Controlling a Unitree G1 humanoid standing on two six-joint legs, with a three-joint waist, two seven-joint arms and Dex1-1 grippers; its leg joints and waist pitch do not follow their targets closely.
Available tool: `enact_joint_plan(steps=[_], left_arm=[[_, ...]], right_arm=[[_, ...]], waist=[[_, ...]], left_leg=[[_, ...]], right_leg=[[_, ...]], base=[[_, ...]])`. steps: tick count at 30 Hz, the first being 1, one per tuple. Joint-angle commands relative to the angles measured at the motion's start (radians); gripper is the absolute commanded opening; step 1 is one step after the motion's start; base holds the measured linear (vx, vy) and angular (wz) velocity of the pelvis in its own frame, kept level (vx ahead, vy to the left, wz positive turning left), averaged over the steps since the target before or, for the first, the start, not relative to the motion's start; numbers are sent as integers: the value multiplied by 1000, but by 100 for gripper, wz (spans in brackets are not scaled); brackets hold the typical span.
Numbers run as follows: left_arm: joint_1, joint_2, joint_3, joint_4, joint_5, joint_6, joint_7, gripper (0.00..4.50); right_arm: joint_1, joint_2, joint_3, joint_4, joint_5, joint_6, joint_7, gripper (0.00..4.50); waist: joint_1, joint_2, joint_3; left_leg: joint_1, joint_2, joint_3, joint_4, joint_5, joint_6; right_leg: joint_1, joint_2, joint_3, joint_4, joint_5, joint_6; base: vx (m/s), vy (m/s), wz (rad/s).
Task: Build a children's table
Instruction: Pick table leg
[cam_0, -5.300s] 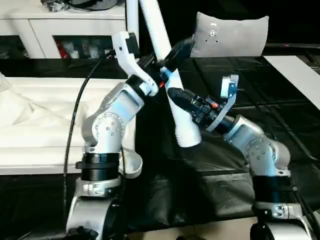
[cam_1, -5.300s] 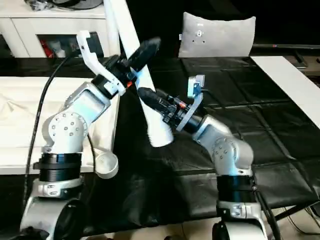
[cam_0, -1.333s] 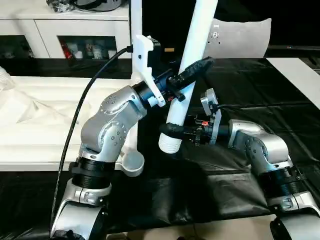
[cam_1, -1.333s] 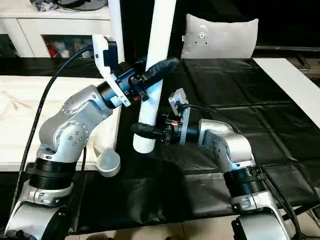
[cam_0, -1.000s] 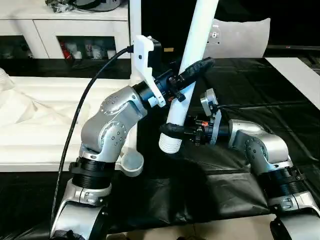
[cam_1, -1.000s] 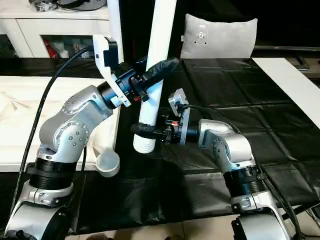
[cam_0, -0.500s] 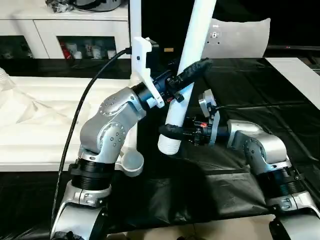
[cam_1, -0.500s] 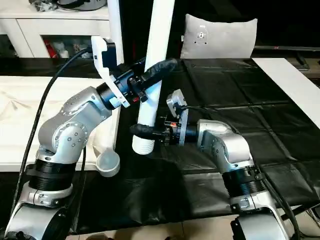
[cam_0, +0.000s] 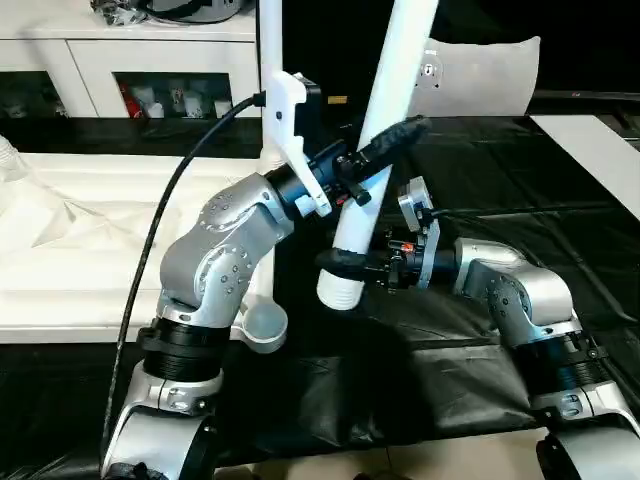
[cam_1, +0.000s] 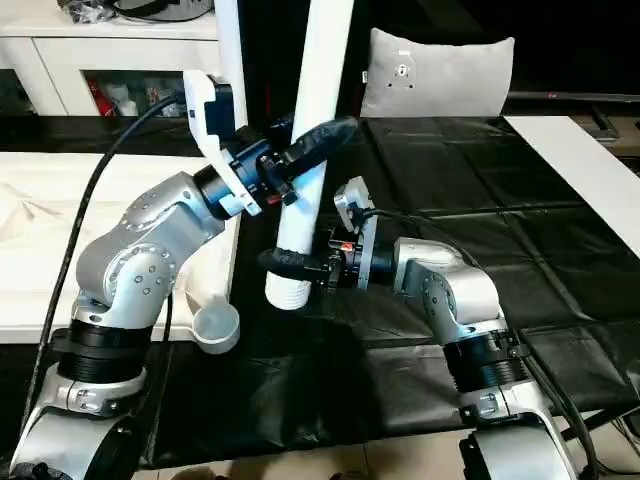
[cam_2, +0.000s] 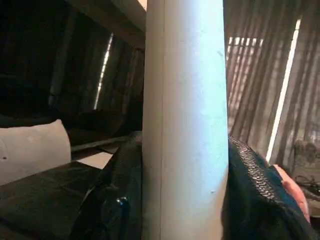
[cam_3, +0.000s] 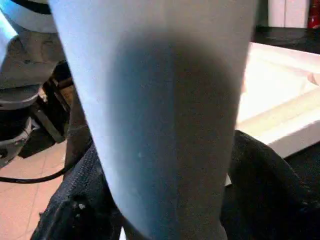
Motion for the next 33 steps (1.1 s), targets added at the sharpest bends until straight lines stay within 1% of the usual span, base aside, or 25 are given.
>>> enact_joint_plan(steps=[1,8,9,11,13,14,15,19,20,21,23,27,29,30,33], left_arm=[[-9,-7,-12,-24,-11,7,-13,174],[-10,-3,-13,-20,-1,1,-12,174],[-10,-3,-13,-20,-2,1,-13,174],[-10,-2,-14,-18,0,-2,-14,174],[-11,-2,-15,-18,0,-3,-14,174],[-10,-1,-15,-17,1,-4,-15,174],[-10,0,-16,-16,2,-6,-15,174],[-11,3,-17,-14,4,-10,-17,174],[-11,3,-17,-14,4,-10,-17,174],[-10,3,-17,-14,3,-11,-18,174],[-10,4,-18,-14,4,-11,-19,174],[-11,5,-17,-12,4,-13,-21,174],[-11,5,-17,-12,5,-13,-22,174],[-12,5,-17,-12,6,-13,-22,174],[-12,5,-16,-11,5,-13,-22,174]], right_arm=[[-3,-9,-4,-19,17,5,9,323],[0,-11,-1,-16,11,7,16,323],[0,-11,0,-15,10,7,16,294],[2,-12,1,-14,6,6,15,287],[3,-12,1,-14,5,5,14,261],[4,-12,2,-14,4,5,12,261],[5,-13,3,-13,2,3,11,244],[9,-15,0,-12,-1,3,10,243],[9,-15,0,-12,0,3,10,243],[11,-16,-2,-13,0,3,11,243],[12,-17,-2,-14,-1,2,9,243],[17,-20,-1,-19,-2,0,10,243],[18,-23,-6,-24,11,22,12,243],[19,-23,-8,-25,15,29,13,272],[17,-19,-21,-26,27,40,3,282]], waist=[[-1,-7,-74],[0,-6,-75],[-1,-6,-74],[0,-6,-74],[0,-5,-75],[0,-3,-75],[0,-4,-75],[0,-5,-75],[0,-5,-75],[0,-2,-75],[0,-4,-75],[0,-3,-75],[0,-3,-75],[0,-4,-75],[1,-2,-75]], left_leg=[[-1,22,10,-61,-47,53],[-1,22,10,-61,-47,52],[-1,22,10,-61,-49,52],[-1,22,10,-61,-50,50],[-1,23,10,-61,-49,49],[0,23,9,-61,-46,50],[-1,23,9,-61,-46,50],[-1,22,10,-61,-45,50],[-1,22,10,-61,-46,50],[0,22,9,-61,-48,49],[0,22,9,-61,-51,48],[0,22,9,-61,-49,48],[0,22,10,-61,-51,49],[-1,22,9,-61,-49,48],[0,22,9,-61,-54,47]], right_leg=[[75,-61,38,-62,-142,-200],[75,-61,38,-62,-143,-201],[74,-61,38,-63,-147,-200],[75,-62,38,-62,-149,-200],[75,-62,37,-62,-148,-199],[74,-62,38,-61,-140,-201],[75,-61,37,-61,-136,-202],[76,-62,38,-61,-134,-203],[75,-61,38,-61,-137,-203],[74,-61,37,-61,-139,-203],[75,-61,37,-61,-138,-203],[76,-62,38,-61,-131,-205],[75,-61,37,-62,-137,-205],[76,-61,38,-61,-135,-204],[75,-62,38,-63,-149,-201]], base=[[0,0,0],[0,0,0],[0,0,0],[0,0,0],[0,0,0],[0,0,0],[0,0,0],[0,0,0],[0,0,0],[0,0,0],[0,0,0],[0,0,0],[0,0,0],[0,0,0],[0,0,0]])
